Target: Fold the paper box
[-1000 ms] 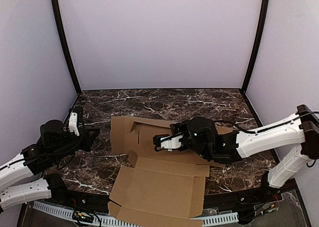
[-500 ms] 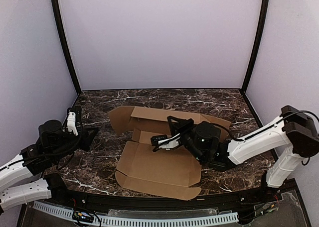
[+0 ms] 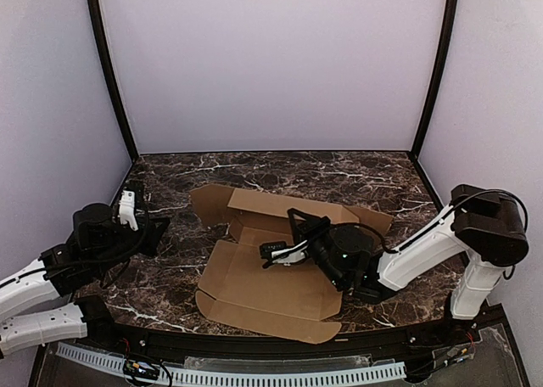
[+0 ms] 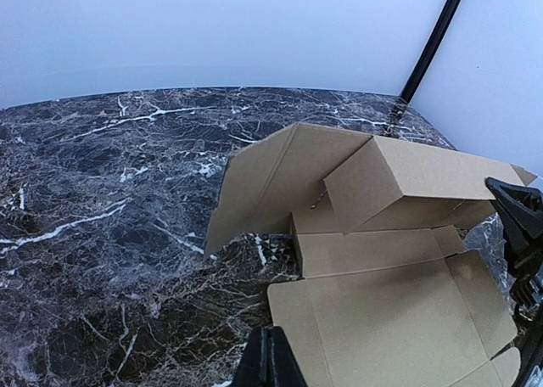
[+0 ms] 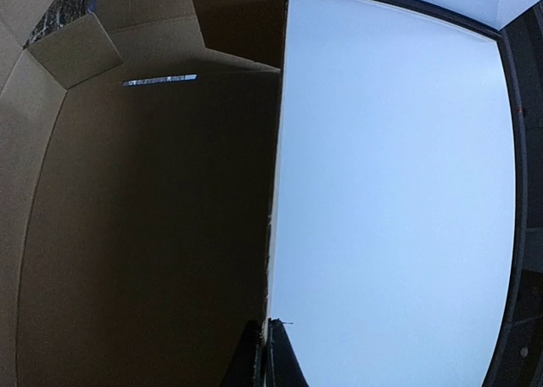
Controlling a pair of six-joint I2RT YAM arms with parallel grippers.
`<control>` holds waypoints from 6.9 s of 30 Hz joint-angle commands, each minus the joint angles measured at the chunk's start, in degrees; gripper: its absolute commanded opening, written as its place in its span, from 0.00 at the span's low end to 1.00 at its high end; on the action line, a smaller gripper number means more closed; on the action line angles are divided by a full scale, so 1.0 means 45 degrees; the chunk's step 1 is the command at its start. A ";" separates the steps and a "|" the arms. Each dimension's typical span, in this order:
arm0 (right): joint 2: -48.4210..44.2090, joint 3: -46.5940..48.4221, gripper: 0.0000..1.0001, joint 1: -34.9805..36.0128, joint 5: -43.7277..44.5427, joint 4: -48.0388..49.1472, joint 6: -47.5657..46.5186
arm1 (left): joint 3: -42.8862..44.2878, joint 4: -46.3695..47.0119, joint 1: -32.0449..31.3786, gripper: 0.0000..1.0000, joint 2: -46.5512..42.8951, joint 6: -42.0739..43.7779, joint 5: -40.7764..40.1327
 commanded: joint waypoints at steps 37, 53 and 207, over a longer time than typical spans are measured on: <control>-0.1120 -0.0855 0.00 0.0371 0.0333 -0.1092 0.1519 | 0.1153 1.0306 0.3867 0.01 1.1393 0.3202 0.7674; -0.0682 -0.0565 0.00 0.0372 0.0588 -0.0974 0.1504 | 0.1392 0.9850 0.3869 0.01 1.1017 0.1897 1.0666; -0.9921 0.3752 0.00 0.1645 -0.3199 -1.5469 1.0209 | 0.5084 -0.1337 0.1701 0.29 0.3877 0.1628 0.4931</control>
